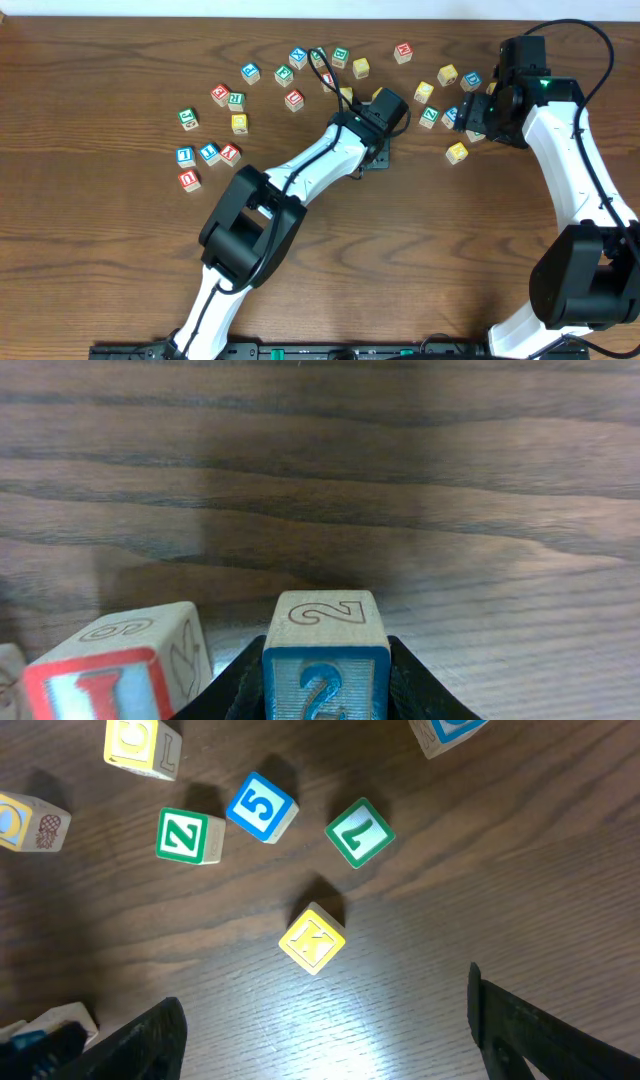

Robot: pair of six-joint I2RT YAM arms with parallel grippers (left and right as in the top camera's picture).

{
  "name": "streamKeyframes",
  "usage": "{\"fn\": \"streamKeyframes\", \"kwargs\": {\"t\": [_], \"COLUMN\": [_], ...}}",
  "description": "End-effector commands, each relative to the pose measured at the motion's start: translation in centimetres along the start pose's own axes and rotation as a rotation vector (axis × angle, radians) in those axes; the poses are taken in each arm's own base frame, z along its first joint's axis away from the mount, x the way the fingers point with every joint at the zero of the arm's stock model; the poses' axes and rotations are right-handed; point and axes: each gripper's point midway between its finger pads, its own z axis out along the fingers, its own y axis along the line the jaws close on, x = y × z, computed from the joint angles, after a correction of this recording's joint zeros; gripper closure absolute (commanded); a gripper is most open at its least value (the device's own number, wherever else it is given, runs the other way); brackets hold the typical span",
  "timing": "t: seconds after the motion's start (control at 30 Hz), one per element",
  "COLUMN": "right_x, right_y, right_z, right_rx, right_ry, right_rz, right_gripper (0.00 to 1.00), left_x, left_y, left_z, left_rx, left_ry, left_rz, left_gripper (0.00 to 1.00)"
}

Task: Spell out AI2
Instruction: 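Carry the blue 2 block with the left gripper to the right of I, then lower the blue 2 block beside the I block and release it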

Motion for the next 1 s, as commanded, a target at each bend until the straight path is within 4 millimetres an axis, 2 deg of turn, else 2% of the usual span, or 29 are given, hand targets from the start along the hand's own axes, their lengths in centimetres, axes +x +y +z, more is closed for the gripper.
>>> {"fn": "streamKeyframes", "kwargs": {"t": [0.0, 0.03, 0.17, 0.4, 0.77, 0.9, 0.97], "right_x": [-0.2, -0.2, -0.2, -0.1, -0.1, 0.0, 0.0], "right_y": [-0.5, -0.5, -0.5, -0.5, -0.5, -0.5, -0.4], "right_z": [-0.6, -0.6, -0.6, -0.6, -0.6, -0.6, -0.6], "right_rx": [0.007, 0.007, 0.007, 0.008, 0.008, 0.009, 0.003], "right_ry": [-0.015, -0.015, -0.014, -0.012, -0.011, -0.008, -0.005], "right_rz": [-0.002, -0.003, -0.003, -0.003, -0.003, -0.003, -0.003], "right_gripper": [0.14, 0.14, 0.14, 0.13, 0.12, 0.12, 0.12], "left_x": [0.2, 0.2, 0.1, -0.4, -2.8, -3.2, -3.6], "left_y": [0.1, 0.1, 0.0, -0.1, -1.2, -0.5, 0.4], "left_z": [0.8, 0.8, 0.8, 0.0, -6.6, -9.2, -10.4], "left_rx": [-0.009, -0.008, -0.006, 0.005, 0.071, 0.074, 0.068], "left_ry": [0.009, 0.009, 0.006, -0.01, -0.107, -0.127, -0.13], "left_rz": [-0.019, -0.019, -0.019, -0.023, 0.037, 0.072, 0.06], "left_gripper": [0.67, 0.62, 0.55, 0.51, 0.5, 0.5, 0.5]}}
